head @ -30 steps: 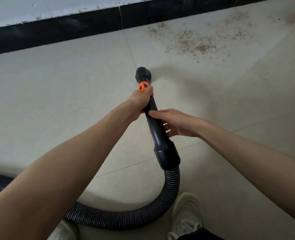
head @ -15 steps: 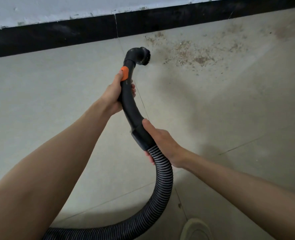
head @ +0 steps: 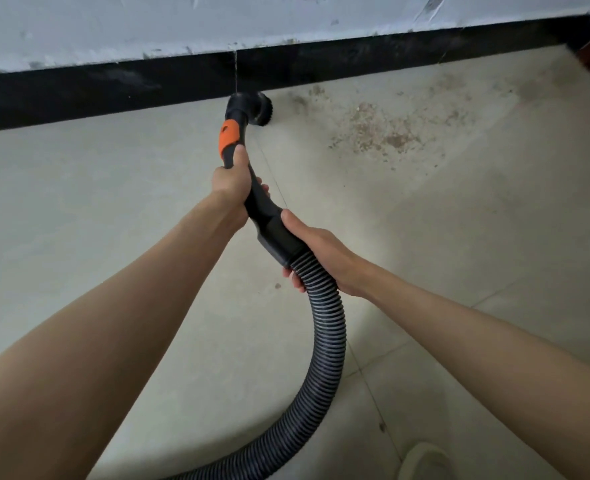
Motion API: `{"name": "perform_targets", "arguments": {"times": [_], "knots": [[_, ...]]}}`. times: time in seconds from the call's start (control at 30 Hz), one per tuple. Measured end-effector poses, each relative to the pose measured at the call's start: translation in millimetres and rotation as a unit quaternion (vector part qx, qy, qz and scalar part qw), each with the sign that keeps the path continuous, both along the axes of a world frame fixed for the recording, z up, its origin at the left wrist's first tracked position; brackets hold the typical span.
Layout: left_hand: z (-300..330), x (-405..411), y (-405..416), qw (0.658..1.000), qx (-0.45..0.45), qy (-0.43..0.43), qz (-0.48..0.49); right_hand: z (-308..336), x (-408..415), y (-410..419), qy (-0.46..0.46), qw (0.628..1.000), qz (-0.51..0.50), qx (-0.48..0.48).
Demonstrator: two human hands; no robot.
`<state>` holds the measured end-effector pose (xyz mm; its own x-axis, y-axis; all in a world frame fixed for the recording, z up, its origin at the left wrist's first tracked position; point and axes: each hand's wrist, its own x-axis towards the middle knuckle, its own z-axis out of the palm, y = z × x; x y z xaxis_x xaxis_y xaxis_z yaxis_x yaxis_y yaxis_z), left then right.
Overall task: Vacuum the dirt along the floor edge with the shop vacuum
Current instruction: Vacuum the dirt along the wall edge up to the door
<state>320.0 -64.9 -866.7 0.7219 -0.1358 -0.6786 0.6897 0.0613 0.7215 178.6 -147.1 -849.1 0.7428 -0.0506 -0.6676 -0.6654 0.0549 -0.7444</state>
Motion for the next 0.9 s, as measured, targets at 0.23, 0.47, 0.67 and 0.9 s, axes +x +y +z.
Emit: {"name": "perform_targets", "arguments": {"times": [0.23, 0.47, 0.67, 0.9], "knots": [[9, 5, -4, 1.0, -0.012, -0.018, 0.011, 0, -13, 10, -0.071, 0.982, -0.044, -0.168], [12, 3, 8, 0.997, -0.066, 0.051, 0.001, 28, -9, 3, -0.037, 0.994, 0.022, -0.096], [27, 4, -11, 0.996, -0.072, 0.04, 0.024, 45, 1, -30, -0.012, 0.994, 0.051, -0.101], [36, -2, -49, 0.997, -0.03, 0.052, 0.041, 35, -4, -82, -0.073, 0.99, 0.08, -0.093]]}}
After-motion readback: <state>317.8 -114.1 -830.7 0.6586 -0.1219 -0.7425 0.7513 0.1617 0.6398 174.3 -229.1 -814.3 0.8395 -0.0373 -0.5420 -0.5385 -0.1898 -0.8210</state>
